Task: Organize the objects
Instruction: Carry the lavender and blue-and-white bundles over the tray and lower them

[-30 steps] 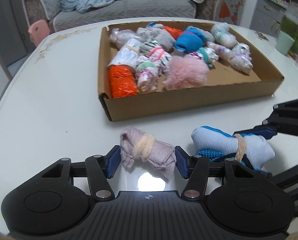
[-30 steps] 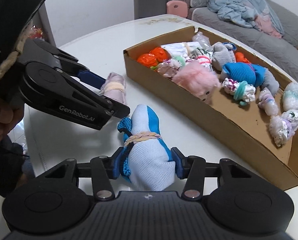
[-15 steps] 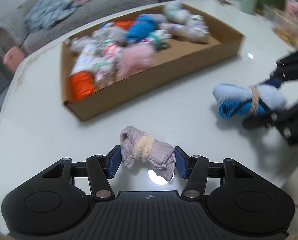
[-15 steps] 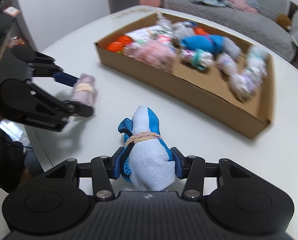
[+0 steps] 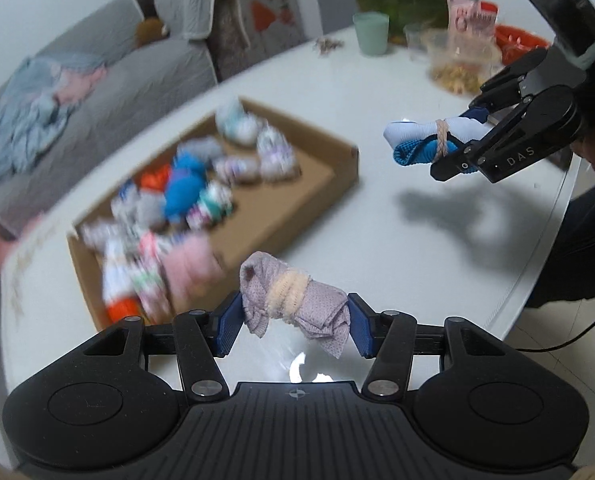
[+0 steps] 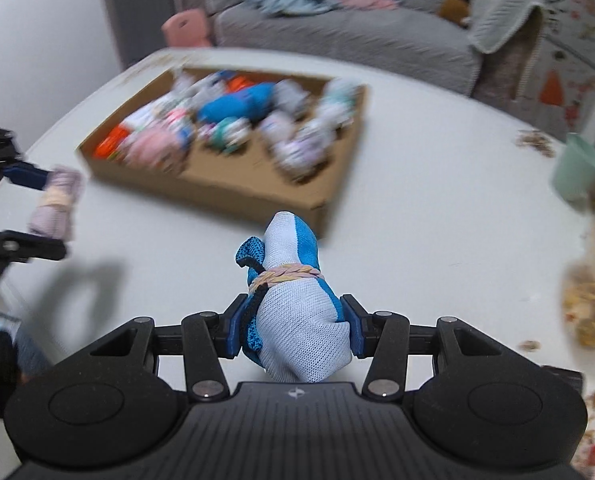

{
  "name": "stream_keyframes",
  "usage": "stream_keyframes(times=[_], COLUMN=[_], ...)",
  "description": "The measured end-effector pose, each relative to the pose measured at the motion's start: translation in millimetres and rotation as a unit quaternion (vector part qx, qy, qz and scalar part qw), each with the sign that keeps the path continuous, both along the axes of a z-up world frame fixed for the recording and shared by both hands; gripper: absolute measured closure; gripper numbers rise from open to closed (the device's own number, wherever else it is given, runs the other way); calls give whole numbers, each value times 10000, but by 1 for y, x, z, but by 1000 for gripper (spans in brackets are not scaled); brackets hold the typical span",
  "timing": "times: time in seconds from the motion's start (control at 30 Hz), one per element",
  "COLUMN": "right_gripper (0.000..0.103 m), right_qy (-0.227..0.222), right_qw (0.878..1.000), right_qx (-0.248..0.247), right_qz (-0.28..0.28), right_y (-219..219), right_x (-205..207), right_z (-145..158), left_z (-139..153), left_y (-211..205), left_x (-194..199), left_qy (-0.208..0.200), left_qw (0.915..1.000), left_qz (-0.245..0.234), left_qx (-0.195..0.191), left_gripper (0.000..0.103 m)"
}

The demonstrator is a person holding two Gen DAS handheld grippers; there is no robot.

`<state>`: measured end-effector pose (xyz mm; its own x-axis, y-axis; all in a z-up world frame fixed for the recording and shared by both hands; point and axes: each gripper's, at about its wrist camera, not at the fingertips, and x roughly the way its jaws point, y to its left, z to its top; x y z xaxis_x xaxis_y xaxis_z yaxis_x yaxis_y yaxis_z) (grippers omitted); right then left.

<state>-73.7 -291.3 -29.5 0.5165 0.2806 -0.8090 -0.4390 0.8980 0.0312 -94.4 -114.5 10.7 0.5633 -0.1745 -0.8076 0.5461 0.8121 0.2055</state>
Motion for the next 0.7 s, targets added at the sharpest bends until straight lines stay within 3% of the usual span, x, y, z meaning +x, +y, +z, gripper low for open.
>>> stream_keyframes(times=[0.2, 0.33, 0.5, 0.7], right_gripper=[59, 58, 58, 58], right_qy=[-404, -550, -580, -287], right_qw=[9978, 9959, 9943, 9935], right_qx=[463, 713, 732, 756], right_qz=[-241, 3, 516, 799], right_y=[-11, 6, 40, 60], right_x=[27, 49, 79, 113], right_z=[27, 40, 44, 24], left_z=[23, 23, 10, -18], left_y=[-2, -10, -18, -17], left_x=[50, 89, 118, 141], left_qy=[-302, -338, -108, 166], left_qw=[9995, 9991, 9988, 9990], left_qz=[8, 38, 103, 250], left_qx=[-119, -263, -461, -334], left_gripper=[42, 42, 42, 42])
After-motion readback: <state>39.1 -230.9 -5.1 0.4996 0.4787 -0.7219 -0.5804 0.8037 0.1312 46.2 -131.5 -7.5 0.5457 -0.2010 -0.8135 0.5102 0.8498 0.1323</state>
